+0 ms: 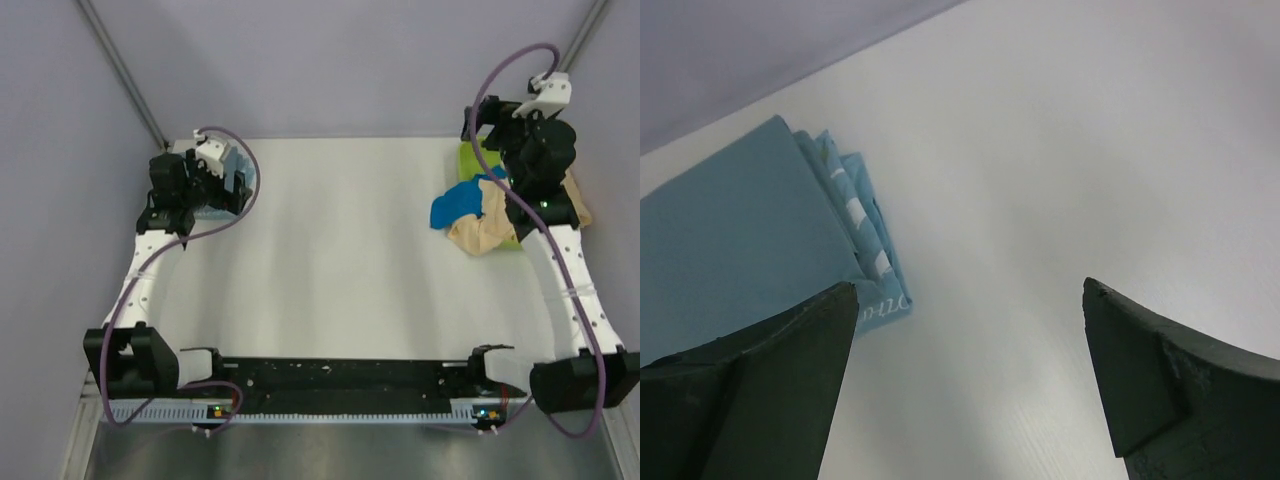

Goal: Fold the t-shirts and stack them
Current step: Grab crumpled tshirt from bin with the right arm

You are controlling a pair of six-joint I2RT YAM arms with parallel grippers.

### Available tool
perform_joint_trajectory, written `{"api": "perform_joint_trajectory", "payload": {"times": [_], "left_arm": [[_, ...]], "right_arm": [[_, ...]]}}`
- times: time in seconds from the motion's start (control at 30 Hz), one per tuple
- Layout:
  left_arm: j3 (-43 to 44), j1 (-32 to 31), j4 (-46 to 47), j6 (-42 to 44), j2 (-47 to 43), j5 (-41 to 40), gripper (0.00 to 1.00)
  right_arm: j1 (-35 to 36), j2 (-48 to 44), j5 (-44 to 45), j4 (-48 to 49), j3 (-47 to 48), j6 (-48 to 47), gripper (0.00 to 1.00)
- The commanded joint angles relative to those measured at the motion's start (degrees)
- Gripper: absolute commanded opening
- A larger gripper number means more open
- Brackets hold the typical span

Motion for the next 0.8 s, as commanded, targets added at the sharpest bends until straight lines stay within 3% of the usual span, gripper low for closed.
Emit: {"api": "perform_joint_trajectory", "payload": {"times": [0.0, 0.1, 0.17, 0.23, 0.47, 0.77], "left_arm": [[1.88, -1.51, -10.56, 0.53, 3.41, 2.97, 0.96], [0.82, -3.52, -10.64, 1.67, 3.94, 2.09, 0.95], [0.91, -3.89, -11.25, 2.37, 4.64, 1.74, 0.95], [2.13, -3.80, -13.53, 3.25, 6.48, 2.00, 0.93], [3.81, -3.89, -17.50, 6.50, 11.06, 2.01, 0.92], [6.44, -3.80, -21.63, 9.93, 14.84, -2.83, 0.92]], "right_arm": [[-8.21, 15.15, 3.57, -22.84, 8.85, 2.33, 0.85], [-14.63, 23.95, -2.04, -23.74, 11.32, 7.24, 0.69], [-20.25, 30.18, -5.65, -23.82, 13.51, 11.89, 0.63], [-22.82, 36.42, -3.66, -24.35, 16.94, 13.41, 0.64], [-23.09, 54.19, 9.08, -26.54, 36.70, -0.20, 0.64], [-23.70, 67.55, 14.29, -31.72, 50.42, -4.17, 0.58]]}}
